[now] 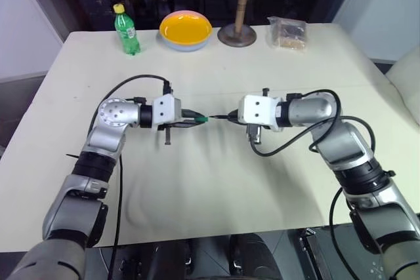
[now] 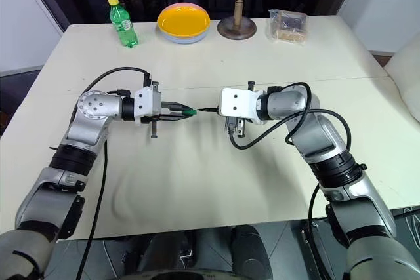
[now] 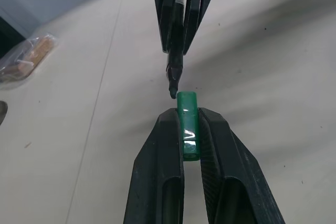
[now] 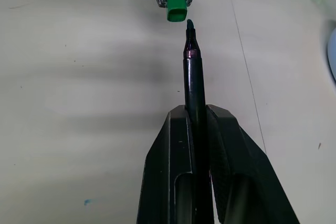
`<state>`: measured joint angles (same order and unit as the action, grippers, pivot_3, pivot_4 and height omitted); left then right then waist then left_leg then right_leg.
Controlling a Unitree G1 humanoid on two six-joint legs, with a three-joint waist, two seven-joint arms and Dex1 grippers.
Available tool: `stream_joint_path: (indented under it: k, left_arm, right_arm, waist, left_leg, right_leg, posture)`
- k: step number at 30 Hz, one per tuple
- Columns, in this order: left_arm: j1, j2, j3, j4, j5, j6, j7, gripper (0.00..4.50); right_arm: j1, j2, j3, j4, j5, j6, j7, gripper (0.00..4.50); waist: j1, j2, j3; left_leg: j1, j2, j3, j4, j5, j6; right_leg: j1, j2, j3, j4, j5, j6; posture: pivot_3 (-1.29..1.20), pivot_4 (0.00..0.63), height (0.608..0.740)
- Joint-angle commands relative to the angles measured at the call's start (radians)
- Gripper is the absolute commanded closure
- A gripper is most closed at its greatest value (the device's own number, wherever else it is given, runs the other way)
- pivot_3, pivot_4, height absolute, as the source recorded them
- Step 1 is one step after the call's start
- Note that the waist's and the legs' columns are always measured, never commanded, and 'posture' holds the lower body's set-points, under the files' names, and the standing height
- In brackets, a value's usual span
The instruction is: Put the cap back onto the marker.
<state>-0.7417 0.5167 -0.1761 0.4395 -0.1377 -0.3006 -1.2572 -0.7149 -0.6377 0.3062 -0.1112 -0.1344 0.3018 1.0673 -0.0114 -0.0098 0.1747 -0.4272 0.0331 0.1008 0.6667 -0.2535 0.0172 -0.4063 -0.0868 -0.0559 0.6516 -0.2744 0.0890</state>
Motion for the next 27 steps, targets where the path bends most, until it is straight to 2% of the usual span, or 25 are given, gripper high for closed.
stream_joint_path:
  k: [1,27]
  left_arm:
    - [-0.026,-0.002,0.007,-0.006,0.002,-0.018,0.007,4.50]
    - [-0.023,0.009,0.009,0.003,0.029,-0.036,0.031,4.50]
  right_arm:
    - [-0.019,0.000,-0.008,-0.039,0.012,0.007,0.000,4.48]
    - [-0.017,0.001,-0.001,-0.057,0.016,0.017,0.021,4.48]
  waist:
    - [0.001,0.000,0.000]
    - [0.000,0.000,0.000]
  left_leg:
    - [0.000,0.000,0.000,0.000,0.000,0.000]
    - [0.000,0.000,0.000,0.000,0.000,0.000]
  right_leg:
    - [0.000,0.000,0.000,0.000,0.000,0.000]
    - [0.000,0.000,0.000,0.000,0.000,0.000]
  posture:
    - [0.00,0.150,0.740]
    - [0.00,0.150,0.740]
